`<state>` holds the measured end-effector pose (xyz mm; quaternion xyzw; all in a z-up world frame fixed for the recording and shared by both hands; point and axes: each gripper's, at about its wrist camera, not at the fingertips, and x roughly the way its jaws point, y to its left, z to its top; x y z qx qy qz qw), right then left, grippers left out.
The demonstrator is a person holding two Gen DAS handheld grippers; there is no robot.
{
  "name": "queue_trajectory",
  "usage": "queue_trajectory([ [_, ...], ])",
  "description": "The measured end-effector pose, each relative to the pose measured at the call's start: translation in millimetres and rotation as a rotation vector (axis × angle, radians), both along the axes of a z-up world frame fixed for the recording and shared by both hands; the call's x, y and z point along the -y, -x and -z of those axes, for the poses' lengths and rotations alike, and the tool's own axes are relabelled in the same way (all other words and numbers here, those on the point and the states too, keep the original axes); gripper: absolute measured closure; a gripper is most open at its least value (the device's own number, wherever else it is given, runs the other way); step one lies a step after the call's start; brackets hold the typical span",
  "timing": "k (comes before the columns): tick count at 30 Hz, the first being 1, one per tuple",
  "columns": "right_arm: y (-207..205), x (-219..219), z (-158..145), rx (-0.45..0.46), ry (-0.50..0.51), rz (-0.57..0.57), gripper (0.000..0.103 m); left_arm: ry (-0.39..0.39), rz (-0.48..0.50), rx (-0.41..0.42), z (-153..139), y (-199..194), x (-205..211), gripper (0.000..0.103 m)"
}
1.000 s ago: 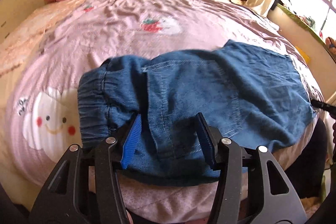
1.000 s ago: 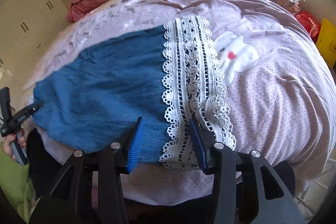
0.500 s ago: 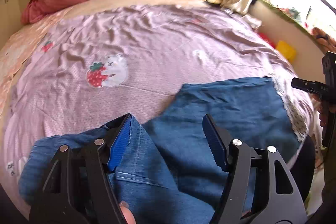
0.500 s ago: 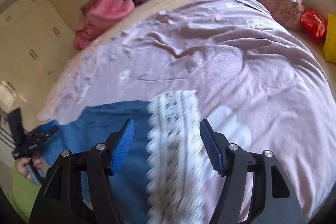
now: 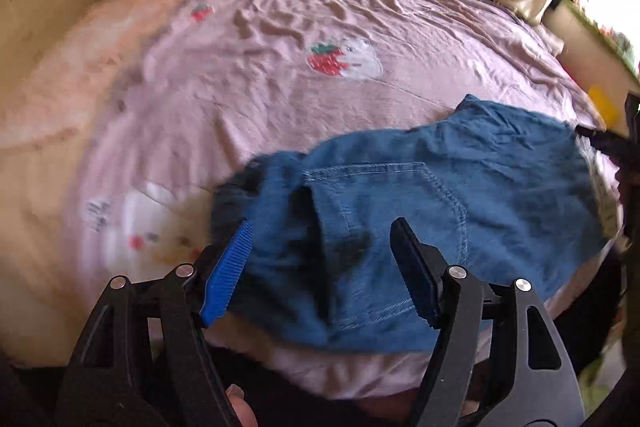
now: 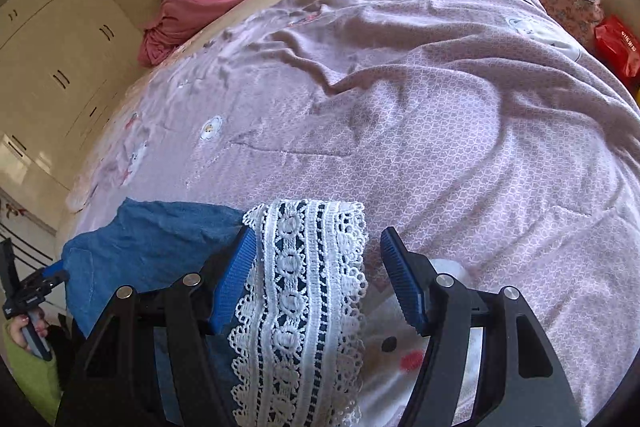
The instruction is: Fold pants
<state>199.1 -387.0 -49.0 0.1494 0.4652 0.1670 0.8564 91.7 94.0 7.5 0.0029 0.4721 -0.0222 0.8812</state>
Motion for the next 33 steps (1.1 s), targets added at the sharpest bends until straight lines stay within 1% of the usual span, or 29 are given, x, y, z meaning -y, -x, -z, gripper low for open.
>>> queue_trajectory([
  [1, 1, 0, -1, 0.003, -0.004, 0.001, 0.039, 0.021, 0.002, 0.019, -7, 0, 0, 0.038],
  [2, 2, 1, -2, 0.006, -0.005, 0.003, 0.039, 0.071, 0.014, 0.047, -18, -2, 1, 0.037],
  [3, 3, 1, -4, 0.012, -0.009, 0.003, 0.039, 0.093, 0.035, 0.073, -27, -5, 7, 0.036],
  [6, 4, 2, -9, 0.026, -0.023, 0.001, 0.039, 0.083, 0.133, 0.132, -37, -24, 43, 0.029],
  [8, 4, 2, -12, 0.03, -0.02, 0.0, 0.039, 0.093, 0.205, 0.135, -34, -45, 73, 0.029],
  [11, 2, 2, -14, 0.028, -0.011, -0.005, 0.039, 0.136, 0.298, 0.106, -17, -80, 110, 0.029],
  [13, -3, 4, -12, 0.018, 0.001, -0.001, 0.04, 0.146, 0.327, 0.058, 2, -100, 131, 0.029],
  [15, -9, 7, -5, -0.004, 0.007, 0.005, 0.039, 0.144, 0.335, 0.026, 18, -115, 139, 0.029],
  [16, -11, 8, -2, -0.013, 0.002, 0.001, 0.04, 0.144, 0.341, 0.002, 29, -126, 143, 0.029],
  [17, -14, 8, 1, -0.021, -0.011, -0.015, 0.047, 0.141, 0.333, -0.017, 37, -131, 144, 0.029],
  [18, -15, 7, 4, -0.025, -0.023, -0.031, 0.051, 0.145, 0.323, -0.032, 42, -137, 142, 0.03],
  [19, -15, 5, 6, -0.027, -0.034, -0.045, 0.059, 0.16, 0.31, -0.062, 52, -144, 141, 0.034],
  [20, -15, 3, 8, -0.027, -0.044, -0.057, 0.059, 0.18, 0.297, -0.085, 58, -148, 139, 0.043],
  [21, -14, 1, 10, -0.026, -0.054, -0.07, 0.06, 0.202, 0.295, -0.102, 62, -150, 137, 0.048],
  [22, -13, -1, 11, -0.027, -0.062, -0.077, 0.062, 0.227, 0.299, -0.116, 66, -151, 137, 0.049],
  [24, -9, -1, 13, -0.02, -0.087, -0.084, 0.065, 0.225, 0.307, -0.114, 67, -148, 140, 0.053],
  [26, -6, 0, 12, -0.013, -0.107, -0.086, 0.07, 0.236, 0.327, -0.114, 66, -145, 140, 0.054],
  [29, -3, 2, 7, 0.011, -0.133, -0.085, 0.076, 0.212, 0.34, -0.09, 66, -142, 139, 0.054],
  [32, 5, -1, -6, 0.078, -0.115, -0.097, 0.079, 0.265, 0.317, -0.102, 71, -145, 133, 0.055],
  [33, 8, -3, -10, 0.101, -0.102, -0.101, 0.08, 0.279, 0.313, -0.099, 70, -147, 133, 0.072],
])
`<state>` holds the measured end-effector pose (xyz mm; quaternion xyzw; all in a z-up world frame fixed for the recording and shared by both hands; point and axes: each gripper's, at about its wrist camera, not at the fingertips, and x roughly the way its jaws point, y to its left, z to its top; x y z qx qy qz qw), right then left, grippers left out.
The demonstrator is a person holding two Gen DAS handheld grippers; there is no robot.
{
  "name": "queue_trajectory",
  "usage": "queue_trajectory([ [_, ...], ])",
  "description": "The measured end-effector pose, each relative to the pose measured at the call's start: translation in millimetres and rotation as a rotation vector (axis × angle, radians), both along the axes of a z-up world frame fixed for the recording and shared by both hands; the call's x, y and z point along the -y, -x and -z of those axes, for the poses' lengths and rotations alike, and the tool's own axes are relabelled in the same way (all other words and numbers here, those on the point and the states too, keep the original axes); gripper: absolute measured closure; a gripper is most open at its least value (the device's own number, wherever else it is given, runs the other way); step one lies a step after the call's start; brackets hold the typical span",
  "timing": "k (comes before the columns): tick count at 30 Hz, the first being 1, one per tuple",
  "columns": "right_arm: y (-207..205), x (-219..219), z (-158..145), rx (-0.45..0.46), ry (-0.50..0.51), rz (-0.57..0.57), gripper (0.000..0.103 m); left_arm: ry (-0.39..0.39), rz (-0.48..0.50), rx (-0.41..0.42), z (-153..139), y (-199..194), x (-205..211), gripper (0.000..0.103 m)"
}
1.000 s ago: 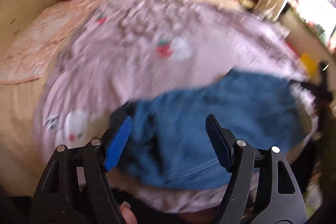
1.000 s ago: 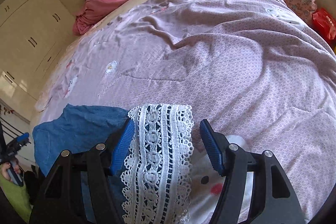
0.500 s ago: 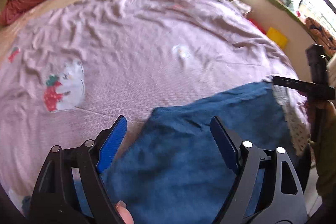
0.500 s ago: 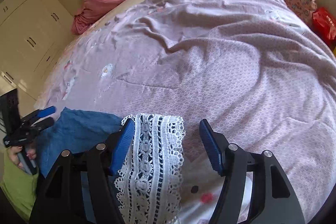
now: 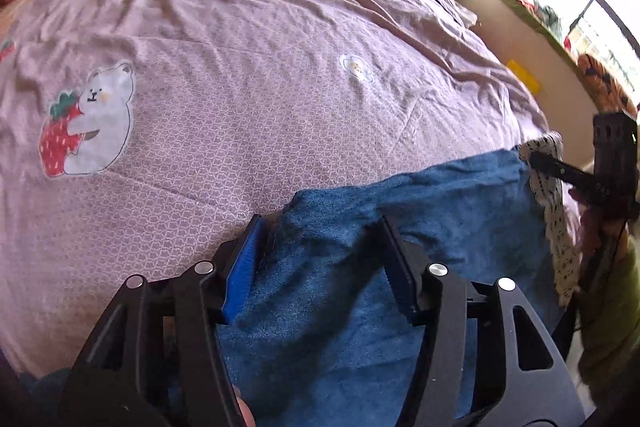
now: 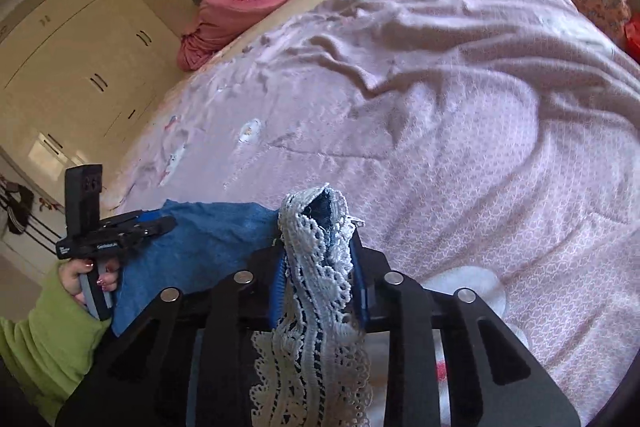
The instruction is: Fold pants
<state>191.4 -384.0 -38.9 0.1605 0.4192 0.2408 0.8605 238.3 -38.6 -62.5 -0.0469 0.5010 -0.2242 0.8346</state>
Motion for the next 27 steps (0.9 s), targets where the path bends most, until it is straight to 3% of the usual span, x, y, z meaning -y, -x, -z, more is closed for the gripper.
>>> queue_trajectory([
  [1, 3, -2, -4, 0.022, 0.011, -0.002, 0.08, 0.018, 0.003, -0.002, -1, 0, 1, 0.085],
  [3, 9, -5, -15, 0.066, 0.04, 0.001, 0.081, 0.042, 0.003, 0.004, -4, 2, 3, 0.096],
  [11, -1, -8, -58, 0.205, 0.152, 0.031, 0.082, 0.009, -0.032, 0.134, -44, -8, 17, 0.101],
  [13, -11, -7, -61, 0.204, 0.194, 0.048, 0.082, -0.006, -0.028, 0.155, -49, -16, 24, 0.101],
  [17, -37, -6, -49, 0.166, 0.29, 0.075, 0.082, -0.042, -0.016, 0.166, -45, -33, 38, 0.101],
  [20, -58, -6, -23, 0.09, 0.353, 0.069, 0.083, -0.083, -0.024, 0.153, -27, -43, 45, 0.101],
  [27, -70, -16, 15, 0.026, 0.427, 0.072, 0.08, -0.134, -0.048, 0.136, 3, -47, 48, 0.097],
])
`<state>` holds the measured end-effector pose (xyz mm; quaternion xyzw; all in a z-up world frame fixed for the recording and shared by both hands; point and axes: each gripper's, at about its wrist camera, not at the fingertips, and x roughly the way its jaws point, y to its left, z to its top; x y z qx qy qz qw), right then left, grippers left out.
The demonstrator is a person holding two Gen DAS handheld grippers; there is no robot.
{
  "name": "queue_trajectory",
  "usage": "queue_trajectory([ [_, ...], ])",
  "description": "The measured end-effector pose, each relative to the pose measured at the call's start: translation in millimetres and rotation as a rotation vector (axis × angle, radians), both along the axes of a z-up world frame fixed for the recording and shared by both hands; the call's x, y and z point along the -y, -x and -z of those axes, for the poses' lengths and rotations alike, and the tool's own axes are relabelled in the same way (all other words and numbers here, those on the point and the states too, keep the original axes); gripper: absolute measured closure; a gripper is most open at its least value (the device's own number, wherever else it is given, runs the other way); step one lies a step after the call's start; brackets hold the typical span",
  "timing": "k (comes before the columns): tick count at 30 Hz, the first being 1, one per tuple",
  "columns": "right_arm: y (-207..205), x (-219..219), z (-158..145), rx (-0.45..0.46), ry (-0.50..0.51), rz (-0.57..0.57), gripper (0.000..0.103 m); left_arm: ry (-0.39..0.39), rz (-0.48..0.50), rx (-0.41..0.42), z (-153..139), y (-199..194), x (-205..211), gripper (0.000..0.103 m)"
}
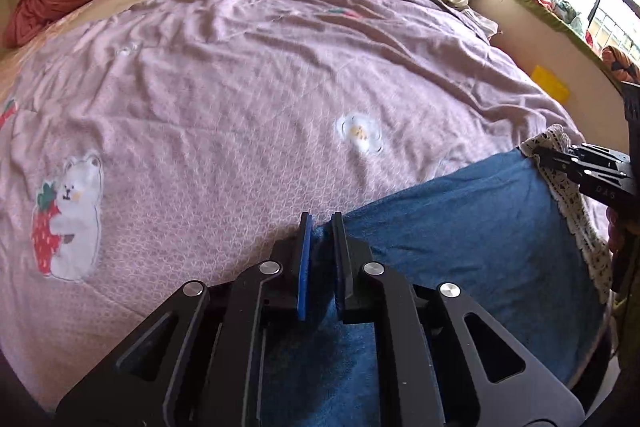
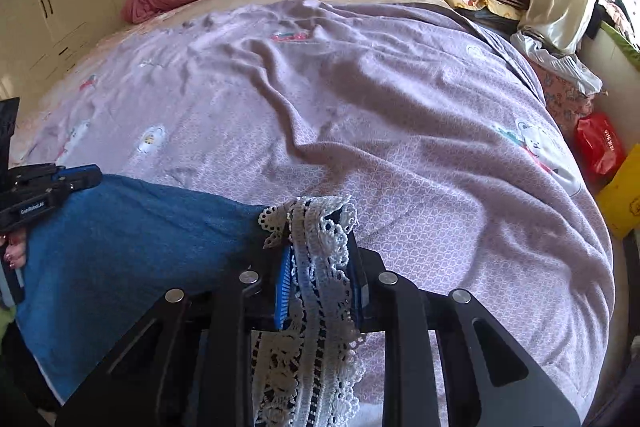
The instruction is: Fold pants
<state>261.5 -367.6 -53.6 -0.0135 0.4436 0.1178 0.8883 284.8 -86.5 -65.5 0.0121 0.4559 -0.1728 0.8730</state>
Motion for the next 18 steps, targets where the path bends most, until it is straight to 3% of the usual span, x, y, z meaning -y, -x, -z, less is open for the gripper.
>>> queue_trajectory([
  [3, 1, 4, -2, -0.002, 0.004, 0.023, 0.071, 0.022, -0.014, -0.002, 0, 1, -4, 0.094],
  [5, 3, 6, -6, -0.002, 0.01, 0.05, 0.06, 0.022, -0.027, 0.005, -3, 3, -7, 0.091],
  [12, 42, 18, -40, 0.068, -0.063, 0.079, 0.049, 0.054, -0.062, 0.041, -24, 25, -20, 0.072],
  [18, 93, 31, -61, 0.121, -0.134, 0.091, 0.043, 0.05, -0.079, 0.097, -45, 67, -31, 0.058],
])
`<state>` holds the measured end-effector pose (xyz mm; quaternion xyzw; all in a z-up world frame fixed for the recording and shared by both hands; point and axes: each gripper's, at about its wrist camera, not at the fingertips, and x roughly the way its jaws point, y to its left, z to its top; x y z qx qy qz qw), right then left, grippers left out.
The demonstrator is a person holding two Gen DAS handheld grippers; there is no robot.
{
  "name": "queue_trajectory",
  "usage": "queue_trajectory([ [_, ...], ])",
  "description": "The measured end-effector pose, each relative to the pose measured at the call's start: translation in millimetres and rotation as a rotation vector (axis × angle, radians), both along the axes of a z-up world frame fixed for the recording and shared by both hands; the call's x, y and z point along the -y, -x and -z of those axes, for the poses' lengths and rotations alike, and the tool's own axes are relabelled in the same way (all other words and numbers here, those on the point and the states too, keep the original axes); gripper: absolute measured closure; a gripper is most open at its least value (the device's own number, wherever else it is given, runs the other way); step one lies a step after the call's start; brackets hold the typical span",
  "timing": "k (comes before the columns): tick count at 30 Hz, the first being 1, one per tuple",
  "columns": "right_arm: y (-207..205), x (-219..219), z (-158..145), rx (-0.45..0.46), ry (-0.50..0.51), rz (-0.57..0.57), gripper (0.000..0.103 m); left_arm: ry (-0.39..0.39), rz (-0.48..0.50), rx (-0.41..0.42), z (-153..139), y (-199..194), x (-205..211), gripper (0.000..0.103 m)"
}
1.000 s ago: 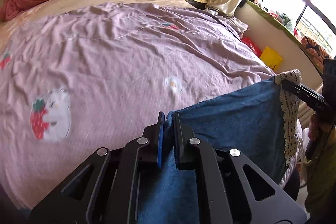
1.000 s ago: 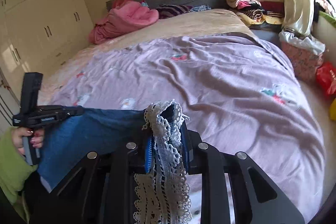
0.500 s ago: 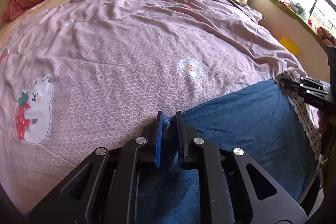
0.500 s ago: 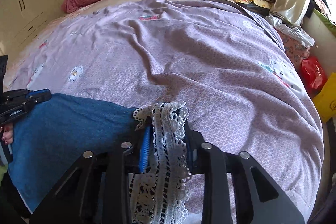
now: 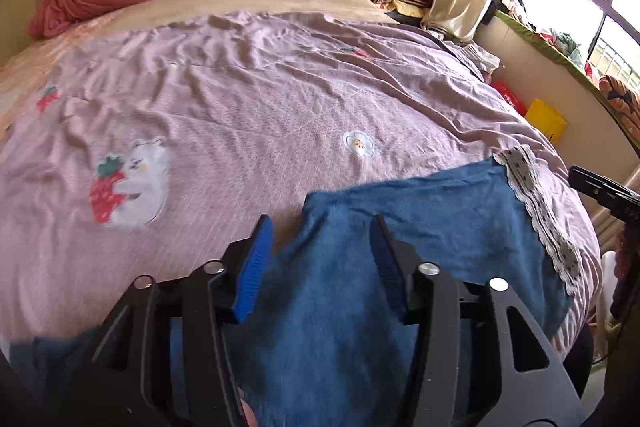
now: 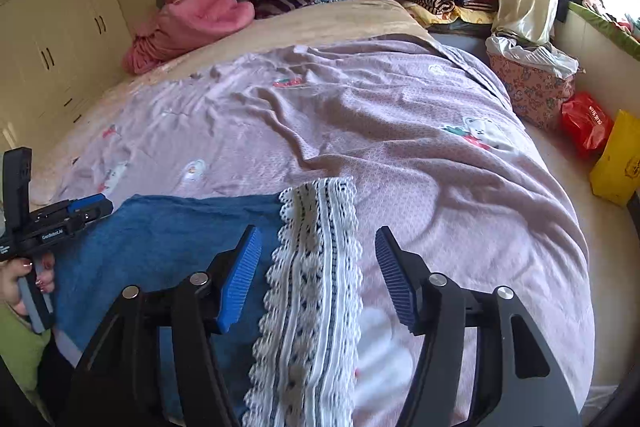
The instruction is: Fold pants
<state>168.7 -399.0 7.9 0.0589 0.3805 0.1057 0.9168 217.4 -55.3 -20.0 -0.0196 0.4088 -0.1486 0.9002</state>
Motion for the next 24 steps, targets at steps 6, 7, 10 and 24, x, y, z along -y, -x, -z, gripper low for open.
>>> queue_trajectory([
  [6, 43, 5, -3, 0.017, -0.044, 0.032, 0.041, 0.006, -0.005, 0.007, -5, 39, -5, 0.046],
  [7, 50, 3, -2, 0.015, -0.05, 0.032, 0.04, 0.004, -0.002, 0.003, -5, 46, -6, 0.044],
  [10, 62, -3, 1, 0.012, -0.056, 0.025, 0.038, -0.003, 0.009, -0.01, -5, 59, -4, 0.043],
  [24, 78, -12, 27, -0.076, -0.019, 0.067, 0.026, -0.03, 0.02, 0.01, -14, 94, -1, 0.03],
])
